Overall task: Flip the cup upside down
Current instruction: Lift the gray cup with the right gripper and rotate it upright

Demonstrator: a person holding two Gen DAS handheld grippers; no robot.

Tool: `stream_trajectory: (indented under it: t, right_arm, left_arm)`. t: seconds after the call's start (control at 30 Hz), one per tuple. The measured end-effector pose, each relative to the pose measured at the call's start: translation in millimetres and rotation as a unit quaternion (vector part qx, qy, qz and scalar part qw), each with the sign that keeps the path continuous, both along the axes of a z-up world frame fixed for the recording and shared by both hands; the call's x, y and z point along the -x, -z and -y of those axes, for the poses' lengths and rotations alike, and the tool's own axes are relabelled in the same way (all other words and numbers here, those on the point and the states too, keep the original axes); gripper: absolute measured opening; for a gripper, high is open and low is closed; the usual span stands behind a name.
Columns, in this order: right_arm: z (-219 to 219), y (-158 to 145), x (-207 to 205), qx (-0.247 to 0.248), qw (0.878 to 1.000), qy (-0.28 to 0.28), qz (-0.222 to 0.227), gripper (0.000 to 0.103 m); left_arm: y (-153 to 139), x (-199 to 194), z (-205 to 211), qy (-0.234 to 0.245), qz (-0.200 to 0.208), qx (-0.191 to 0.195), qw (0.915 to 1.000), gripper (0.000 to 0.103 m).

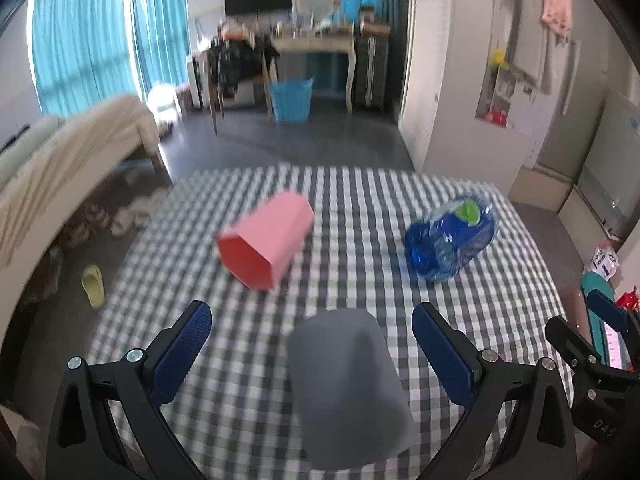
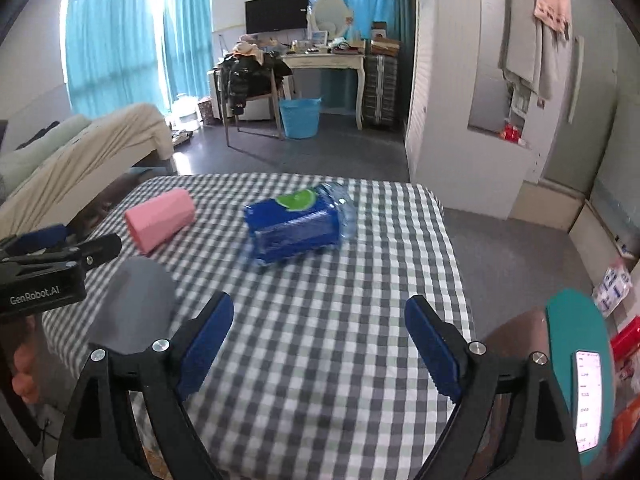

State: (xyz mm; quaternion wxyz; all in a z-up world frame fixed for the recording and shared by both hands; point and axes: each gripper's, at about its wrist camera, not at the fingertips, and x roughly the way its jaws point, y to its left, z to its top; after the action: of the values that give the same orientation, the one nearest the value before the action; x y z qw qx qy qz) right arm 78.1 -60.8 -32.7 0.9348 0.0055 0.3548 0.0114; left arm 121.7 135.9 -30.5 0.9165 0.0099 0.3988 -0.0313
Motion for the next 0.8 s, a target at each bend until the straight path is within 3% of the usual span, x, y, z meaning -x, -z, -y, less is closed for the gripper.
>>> stream_trajectory:
  t: [0.23, 0.37, 0.47, 0.57, 0.8]
  right_arm:
    - [20.1, 19.9, -12.7, -0.024, 1.0, 0.0, -0.019, 0.088]
    - [30.7, 28.0, -14.1, -0.029, 0.999, 0.016, -0.026, 0.088]
    - [36.1, 30.1, -16.1, -0.023, 0.999, 0.027, -0.028, 0.088]
    - [33.5, 29.6, -15.5, -0.014, 0.999, 0.03, -0.024, 0.088]
    - [24.2, 22.9, -12.0, -0.018, 1.0, 0.022, -0.004, 0.088]
  left_arm:
    - [33.9, -23.8, -1.1, -0.01, -0.081, 0.029, 0.9963, 0.101]
    - [45.0, -32.8, -2.8, 0.001, -0.112, 0.04, 0.9929, 0.081]
    - [53.0, -39.8, -4.5, 0.011, -0.143, 0.063, 0.9876, 0.081]
    - [64.2, -42.5, 1.7, 0.031, -0.176, 0.044, 0.983, 0.08]
    - [44.7, -28.8, 1.1, 0.06, -0.129, 0.05, 0.9885, 0.079]
